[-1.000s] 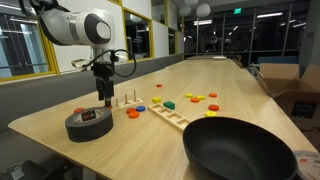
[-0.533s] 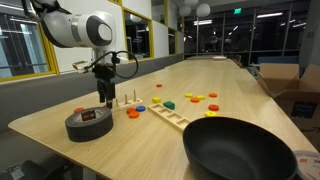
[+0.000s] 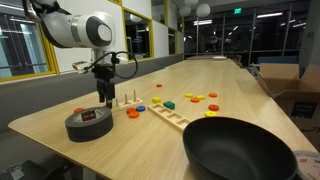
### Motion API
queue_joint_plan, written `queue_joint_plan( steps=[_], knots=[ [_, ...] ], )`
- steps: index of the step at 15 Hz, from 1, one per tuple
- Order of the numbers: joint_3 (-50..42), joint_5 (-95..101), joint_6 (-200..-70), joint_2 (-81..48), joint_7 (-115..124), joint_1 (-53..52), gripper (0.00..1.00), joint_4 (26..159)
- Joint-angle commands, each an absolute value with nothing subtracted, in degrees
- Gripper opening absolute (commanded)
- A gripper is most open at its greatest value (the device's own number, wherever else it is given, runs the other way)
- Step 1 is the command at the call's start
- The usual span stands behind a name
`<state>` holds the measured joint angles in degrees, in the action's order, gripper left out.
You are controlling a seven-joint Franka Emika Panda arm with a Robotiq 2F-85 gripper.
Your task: Pick the orange ring on the object and put it on the table
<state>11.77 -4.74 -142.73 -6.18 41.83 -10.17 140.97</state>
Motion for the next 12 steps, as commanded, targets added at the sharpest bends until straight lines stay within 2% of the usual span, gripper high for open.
queue_joint_plan(
  steps=[1,8,9,10,12],
  knots=[
    [10.9,-4.8,-144.3,-6.5,41.4,-11.1,1.00,140.3],
    [10.9,-4.9,-144.5,-6.8,41.3,-11.1,1.00,140.4],
    [10.9,-4.9,-144.5,-6.8,41.3,-11.1,0.95,140.4],
    [10.9,-5.0,-144.6,-6.9,41.3,-11.1,0.74,140.5],
    [10.9,-5.1,-144.8,-6.9,41.3,-11.1,0.70,140.5]
  ],
)
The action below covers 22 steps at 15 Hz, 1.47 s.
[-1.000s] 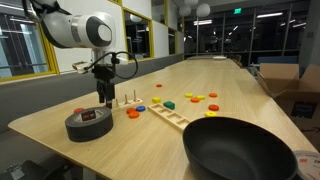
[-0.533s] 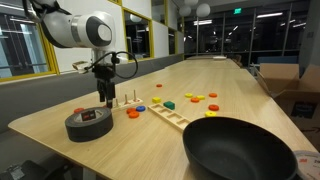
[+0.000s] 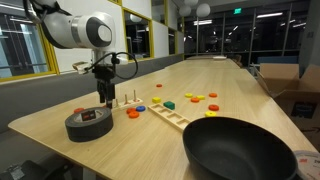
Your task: Pick the orange ring on the object and put it on the table
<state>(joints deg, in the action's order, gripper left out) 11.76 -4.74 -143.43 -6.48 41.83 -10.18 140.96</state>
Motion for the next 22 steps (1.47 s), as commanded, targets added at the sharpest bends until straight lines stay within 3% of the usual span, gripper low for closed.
queue_joint_plan(
  steps=[1,5,6,10,12,22],
  knots=[
    [10.9,-5.2,-144.9,-6.9,41.3,-11.1,0.64,140.5],
    [10.9,-5.4,-145.0,-6.9,41.2,-11.1,0.31,140.4],
    [10.9,-5.4,-145.1,-6.9,41.2,-11.1,0.27,140.3],
    [10.9,-5.4,-145.3,-6.7,41.1,-11.1,0.21,140.2],
    [10.9,-5.5,-145.3,-6.7,41.1,-11.1,0.25,140.2],
    [10.9,-4.4,-142.4,-5.8,40.9,-11.2,0.24,138.9]
  ],
)
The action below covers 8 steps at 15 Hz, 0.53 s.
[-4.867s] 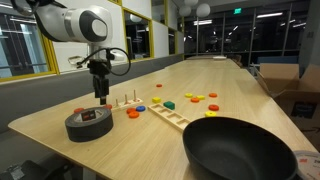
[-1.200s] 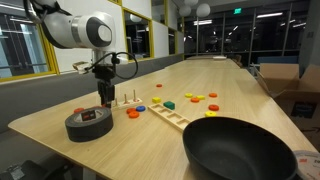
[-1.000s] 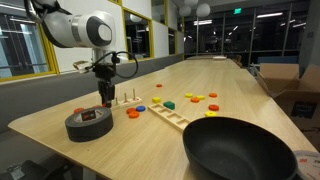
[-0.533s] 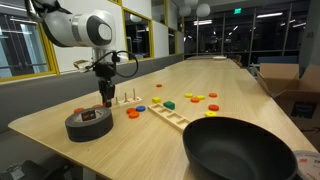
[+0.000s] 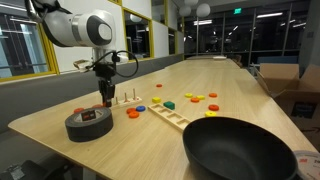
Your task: Pick the orange ring on the object and put it on the table
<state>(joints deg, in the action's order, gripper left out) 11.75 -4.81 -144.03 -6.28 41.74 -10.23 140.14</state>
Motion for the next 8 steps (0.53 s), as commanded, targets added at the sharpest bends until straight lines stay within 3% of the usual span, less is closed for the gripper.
queue_joint_plan(
  steps=[1,8],
  knots=[
    [10.9,-4.1,-142.0,-5.8,40.9,-11.3,0.24,138.7],
    [10.8,-0.8,-137.1,-5.2,41.3,-11.6,0.24,136.4]
  ],
)
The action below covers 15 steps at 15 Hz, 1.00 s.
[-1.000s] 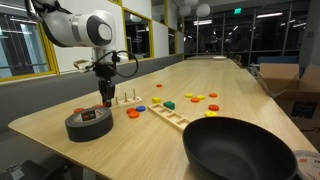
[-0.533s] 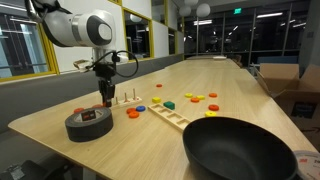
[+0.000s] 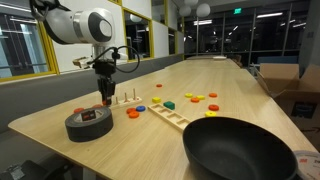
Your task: Pick the orange ring on the object and put it on the table
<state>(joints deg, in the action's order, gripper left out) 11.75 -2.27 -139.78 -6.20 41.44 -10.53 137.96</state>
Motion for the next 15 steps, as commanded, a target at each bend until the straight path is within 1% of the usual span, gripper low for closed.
queue_joint_plan(
  steps=[1,15],
  knots=[
    [10.8,-1.0,-136.8,-5.1,41.1,-11.5,0.24,136.2],
    [6.8,-1.5,-136.2,-4.2,41.1,-9.5,0.24,135.6]
  ],
)
